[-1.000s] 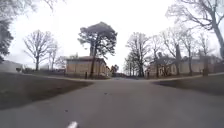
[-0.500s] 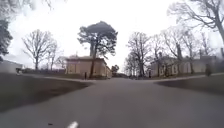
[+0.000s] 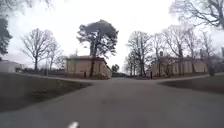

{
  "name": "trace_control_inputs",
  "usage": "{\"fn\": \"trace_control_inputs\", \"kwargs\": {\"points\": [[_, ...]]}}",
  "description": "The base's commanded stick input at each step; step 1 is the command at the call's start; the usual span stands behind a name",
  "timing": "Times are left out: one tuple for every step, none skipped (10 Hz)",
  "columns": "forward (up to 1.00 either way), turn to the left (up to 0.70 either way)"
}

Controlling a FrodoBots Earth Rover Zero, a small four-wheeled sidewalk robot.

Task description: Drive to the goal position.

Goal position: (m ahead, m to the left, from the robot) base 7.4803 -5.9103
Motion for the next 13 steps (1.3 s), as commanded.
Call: {"fn": "trace_control_inputs", "kwargs": {"points": [[1.0, 0.0], [1.0, 0.0], [1.0, 0.0], [1.0, 0.0], [1.0, 0.0], [1.0, 0.0], [1.0, 0.0], [1.0, 0.0], [1.0, 0.0], [1.0, 0.0], [1.0, 0.0], [1.0, 0.0], [1.0, 0.0]]}}
